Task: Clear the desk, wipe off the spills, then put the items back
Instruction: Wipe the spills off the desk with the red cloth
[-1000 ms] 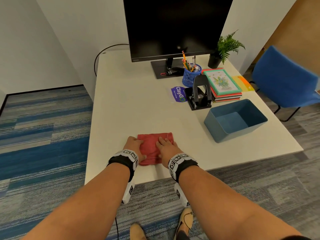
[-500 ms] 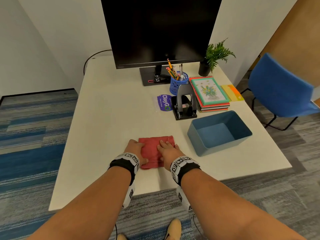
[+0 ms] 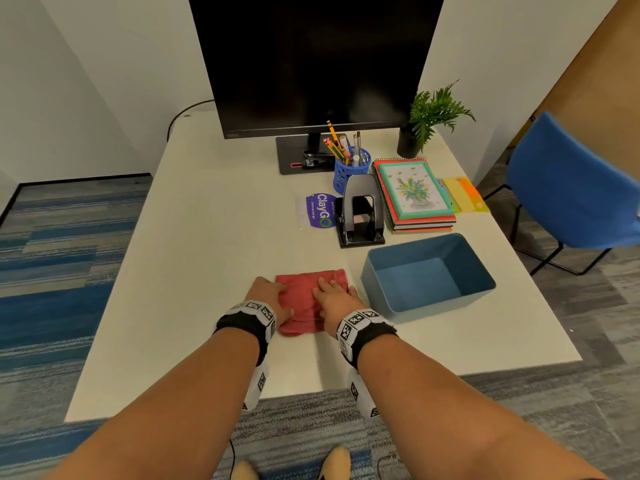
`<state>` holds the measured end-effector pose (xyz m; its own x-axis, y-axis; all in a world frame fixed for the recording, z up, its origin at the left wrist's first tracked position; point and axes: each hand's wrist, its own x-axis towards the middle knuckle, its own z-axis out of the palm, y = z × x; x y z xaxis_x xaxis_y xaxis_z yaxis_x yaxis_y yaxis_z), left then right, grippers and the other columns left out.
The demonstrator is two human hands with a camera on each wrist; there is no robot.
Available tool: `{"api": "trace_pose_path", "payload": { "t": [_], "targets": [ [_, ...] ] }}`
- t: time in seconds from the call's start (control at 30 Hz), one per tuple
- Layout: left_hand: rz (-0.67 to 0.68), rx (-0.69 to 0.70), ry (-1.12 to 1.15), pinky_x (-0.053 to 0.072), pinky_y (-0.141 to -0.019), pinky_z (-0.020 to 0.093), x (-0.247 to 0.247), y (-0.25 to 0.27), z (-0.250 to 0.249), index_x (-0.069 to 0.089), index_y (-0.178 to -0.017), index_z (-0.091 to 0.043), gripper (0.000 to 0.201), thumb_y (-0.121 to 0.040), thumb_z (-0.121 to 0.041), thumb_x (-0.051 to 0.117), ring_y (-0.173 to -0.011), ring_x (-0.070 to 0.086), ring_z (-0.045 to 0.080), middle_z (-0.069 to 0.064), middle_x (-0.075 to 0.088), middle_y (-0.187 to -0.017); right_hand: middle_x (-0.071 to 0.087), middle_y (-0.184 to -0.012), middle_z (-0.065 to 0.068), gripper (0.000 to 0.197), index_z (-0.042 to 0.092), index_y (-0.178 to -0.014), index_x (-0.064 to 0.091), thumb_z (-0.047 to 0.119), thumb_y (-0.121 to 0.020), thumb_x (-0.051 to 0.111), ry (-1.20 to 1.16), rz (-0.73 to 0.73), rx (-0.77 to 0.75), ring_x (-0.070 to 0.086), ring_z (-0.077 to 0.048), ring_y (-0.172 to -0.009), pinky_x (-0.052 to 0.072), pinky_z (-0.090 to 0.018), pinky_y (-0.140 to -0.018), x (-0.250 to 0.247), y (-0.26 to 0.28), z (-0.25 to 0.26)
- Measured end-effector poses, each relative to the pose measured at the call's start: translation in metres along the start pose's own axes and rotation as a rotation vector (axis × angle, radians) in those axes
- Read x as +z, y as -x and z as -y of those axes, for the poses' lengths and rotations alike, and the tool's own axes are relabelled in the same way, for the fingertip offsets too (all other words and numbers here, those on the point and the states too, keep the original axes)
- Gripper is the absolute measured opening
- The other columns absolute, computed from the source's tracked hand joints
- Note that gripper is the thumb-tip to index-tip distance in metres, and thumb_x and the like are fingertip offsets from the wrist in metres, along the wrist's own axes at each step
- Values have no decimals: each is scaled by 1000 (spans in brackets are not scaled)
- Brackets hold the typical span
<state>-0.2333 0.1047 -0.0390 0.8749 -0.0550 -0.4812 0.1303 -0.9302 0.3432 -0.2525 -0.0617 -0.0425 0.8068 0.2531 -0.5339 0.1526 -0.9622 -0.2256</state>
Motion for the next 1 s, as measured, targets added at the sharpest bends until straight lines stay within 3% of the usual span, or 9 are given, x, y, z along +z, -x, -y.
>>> {"api": "trace_pose_path", "payload": {
  "t": [0.17,0.27,0.43,0.53,0.73,1.0],
  "targets": [
    [13,-18,20,42,-102,29,-4,-2,0,46,-138,-24,64,-80,-30,72,-120,52,27,10,37,-136,6,-161,-3,71,14,-149,26,10,-85,56,-13,12,17,7,-27,-148,9,-53,-119,-5,-5,4],
    [21,-4,45,46,-98,31,-5,-5,0,42,-140,-27,70,-78,-27,73,-114,55,29,11,37,-132,18,-157,-3,62,11,-141,39,13,-81,54,-37,-3,52,11,-29,-147,12,-55,-118,-14,-7,10],
    [48,52,32,41,-103,28,-12,-13,2,39,-143,-29,69,-81,-26,70,-117,53,30,13,35,-135,37,-143,-2,42,15,-127,52,27,-86,52,-52,-183,97,31,-28,-134,35,-48,-104,-11,-4,11],
    [84,72,-13,40,-105,27,-17,-19,1,39,-143,-28,73,-78,-30,72,-122,51,28,13,36,-136,32,-146,-4,48,13,-132,49,29,-87,58,-42,-174,108,30,-30,-135,40,-42,-100,-4,-7,12],
    [108,107,-52,43,-105,30,-20,-35,-4,43,-142,-27,76,-74,-33,76,-123,50,27,12,40,-136,7,-160,-1,72,14,-149,26,20,-86,60,-54,-103,173,18,-29,-144,36,-43,-111,-4,-16,11],
    [102,128,-86,41,-106,29,-20,-47,-9,45,-140,-25,75,-73,-34,77,-125,49,26,12,43,-135,-6,-162,-4,87,13,-153,9,18,-85,63,-115,-8,224,1,-30,-149,18,-42,-120,-7,-28,6]
  ]
}}
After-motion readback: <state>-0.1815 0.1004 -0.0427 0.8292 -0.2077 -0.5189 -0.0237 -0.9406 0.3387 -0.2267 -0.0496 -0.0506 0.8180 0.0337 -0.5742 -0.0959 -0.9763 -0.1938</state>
